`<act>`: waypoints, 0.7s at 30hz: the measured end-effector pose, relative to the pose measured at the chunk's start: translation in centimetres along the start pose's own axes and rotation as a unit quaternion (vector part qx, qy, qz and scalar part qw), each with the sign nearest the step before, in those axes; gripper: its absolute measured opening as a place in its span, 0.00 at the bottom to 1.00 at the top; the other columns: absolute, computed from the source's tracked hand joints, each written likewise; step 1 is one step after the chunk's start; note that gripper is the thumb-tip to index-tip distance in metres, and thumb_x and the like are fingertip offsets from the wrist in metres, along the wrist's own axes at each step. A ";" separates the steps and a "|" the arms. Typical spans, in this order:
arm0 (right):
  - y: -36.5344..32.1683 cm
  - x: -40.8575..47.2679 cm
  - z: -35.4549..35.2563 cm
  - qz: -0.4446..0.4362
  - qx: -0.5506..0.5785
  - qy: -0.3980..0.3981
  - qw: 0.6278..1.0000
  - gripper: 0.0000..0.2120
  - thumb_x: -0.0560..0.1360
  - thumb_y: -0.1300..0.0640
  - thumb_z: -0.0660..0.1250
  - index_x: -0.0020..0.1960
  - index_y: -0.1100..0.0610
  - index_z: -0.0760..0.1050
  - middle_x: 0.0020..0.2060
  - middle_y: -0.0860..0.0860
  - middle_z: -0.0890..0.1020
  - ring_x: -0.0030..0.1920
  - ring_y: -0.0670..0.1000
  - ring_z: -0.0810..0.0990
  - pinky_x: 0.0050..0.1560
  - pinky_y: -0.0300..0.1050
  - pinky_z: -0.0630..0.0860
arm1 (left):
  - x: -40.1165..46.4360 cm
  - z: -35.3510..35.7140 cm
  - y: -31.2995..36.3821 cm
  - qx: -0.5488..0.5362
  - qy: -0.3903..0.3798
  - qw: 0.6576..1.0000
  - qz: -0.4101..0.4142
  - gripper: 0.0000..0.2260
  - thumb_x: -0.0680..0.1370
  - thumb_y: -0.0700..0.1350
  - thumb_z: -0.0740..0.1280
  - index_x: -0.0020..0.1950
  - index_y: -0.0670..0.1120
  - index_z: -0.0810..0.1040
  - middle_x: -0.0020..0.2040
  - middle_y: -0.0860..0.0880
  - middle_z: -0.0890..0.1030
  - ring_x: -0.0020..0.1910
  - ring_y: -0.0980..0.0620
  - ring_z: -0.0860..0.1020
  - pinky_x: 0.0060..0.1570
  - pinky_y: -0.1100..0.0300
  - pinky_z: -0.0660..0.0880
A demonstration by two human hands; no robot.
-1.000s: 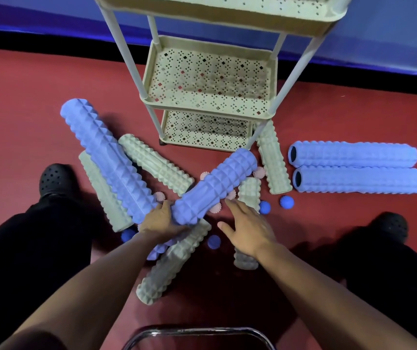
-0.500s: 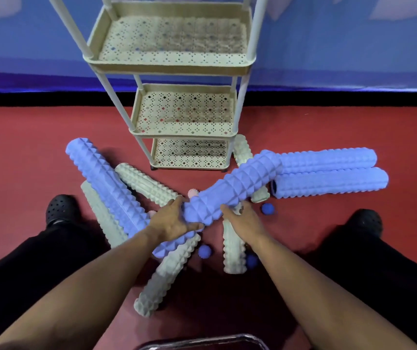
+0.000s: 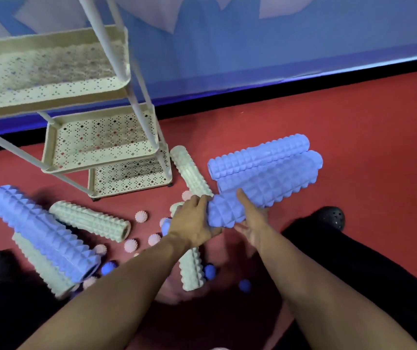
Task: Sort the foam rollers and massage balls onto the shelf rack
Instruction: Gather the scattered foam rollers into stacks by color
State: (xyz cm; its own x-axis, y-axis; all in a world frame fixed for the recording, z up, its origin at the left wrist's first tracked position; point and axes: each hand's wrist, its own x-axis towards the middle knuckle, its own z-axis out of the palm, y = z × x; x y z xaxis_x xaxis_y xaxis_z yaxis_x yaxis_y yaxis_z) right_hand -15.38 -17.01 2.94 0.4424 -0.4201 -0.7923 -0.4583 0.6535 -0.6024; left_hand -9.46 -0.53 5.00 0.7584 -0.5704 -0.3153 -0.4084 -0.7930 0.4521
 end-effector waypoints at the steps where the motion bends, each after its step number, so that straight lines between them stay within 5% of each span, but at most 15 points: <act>1: -0.3 1.1 -1.1 0.001 0.015 0.019 1.000 0.53 0.51 0.34 0.81 0.70 0.52 0.68 0.59 0.52 0.82 0.54 0.55 0.85 0.48 0.64 0.83 | 0.9 0.8 0.9 -0.002 -0.008 1.000 0.002 0.35 0.68 0.63 0.73 0.70 0.51 0.68 0.59 0.49 0.75 0.58 0.44 0.75 0.55 0.51 0.71; 4: -1.4 4.2 -4.3 0.023 -0.001 0.057 0.998 0.58 0.47 0.31 0.82 0.70 0.56 0.69 0.59 0.55 0.82 0.52 0.56 0.85 0.41 0.54 0.84 | 3.7 3.5 3.0 -0.028 -0.056 0.998 0.020 0.38 0.68 0.65 0.73 0.73 0.52 0.67 0.63 0.49 0.74 0.62 0.45 0.75 0.59 0.53 0.72; 7: -2.6 6.8 -7.4 0.053 -0.032 0.057 0.996 0.38 0.68 0.37 0.76 0.68 0.59 0.70 0.59 0.58 0.79 0.48 0.55 0.82 0.37 0.45 0.79 | 6.2 5.9 4.5 -0.035 -0.095 0.995 0.024 0.41 0.69 0.67 0.73 0.76 0.52 0.64 0.69 0.50 0.72 0.68 0.48 0.71 0.66 0.52 0.69; 9: -3.0 9.1 -9.2 0.050 -0.001 0.093 0.994 0.38 0.67 0.39 0.78 0.68 0.59 0.70 0.57 0.57 0.80 0.43 0.54 0.81 0.31 0.43 0.79 | 7.6 7.4 4.8 -0.025 -0.098 0.995 0.016 0.42 0.69 0.69 0.71 0.76 0.52 0.63 0.70 0.51 0.70 0.69 0.48 0.70 0.68 0.51 0.69; 13: -2.9 14.8 -11.8 0.074 0.033 0.138 0.987 0.57 0.50 0.33 0.79 0.73 0.56 0.66 0.61 0.58 0.81 0.47 0.58 0.83 0.31 0.53 0.81 | 9.8 10.0 4.2 -0.003 -0.099 0.995 -0.031 0.44 0.67 0.75 0.64 0.75 0.51 0.65 0.68 0.50 0.72 0.68 0.46 0.72 0.67 0.49 0.68; 18: -4.8 18.3 -13.0 0.081 0.050 0.200 0.975 0.52 0.65 0.40 0.80 0.77 0.56 0.53 0.63 0.57 0.76 0.52 0.59 0.82 0.34 0.55 0.83 | 11.9 12.5 2.4 0.030 -0.087 0.993 -0.077 0.52 0.62 0.80 0.59 0.76 0.47 0.64 0.68 0.47 0.73 0.66 0.41 0.74 0.65 0.46 0.71; 21: -4.7 20.5 -13.6 0.099 0.045 0.219 0.970 0.54 0.64 0.41 0.81 0.77 0.54 0.51 0.65 0.56 0.75 0.54 0.60 0.82 0.39 0.59 0.84 | 12.5 13.8 1.1 0.068 -0.143 0.979 -0.129 0.49 0.67 0.70 0.71 0.79 0.47 0.58 0.73 0.46 0.69 0.71 0.42 0.69 0.68 0.47 0.68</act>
State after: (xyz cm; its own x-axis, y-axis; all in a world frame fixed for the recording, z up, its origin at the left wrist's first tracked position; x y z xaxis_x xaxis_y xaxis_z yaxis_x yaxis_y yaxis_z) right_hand -14.61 -37.23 -11.83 -0.0268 -0.4946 -0.8687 -0.4236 0.7928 -0.4383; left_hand -7.43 -11.51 -9.93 0.6797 -0.3692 -0.6339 -0.3013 -0.9284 0.2176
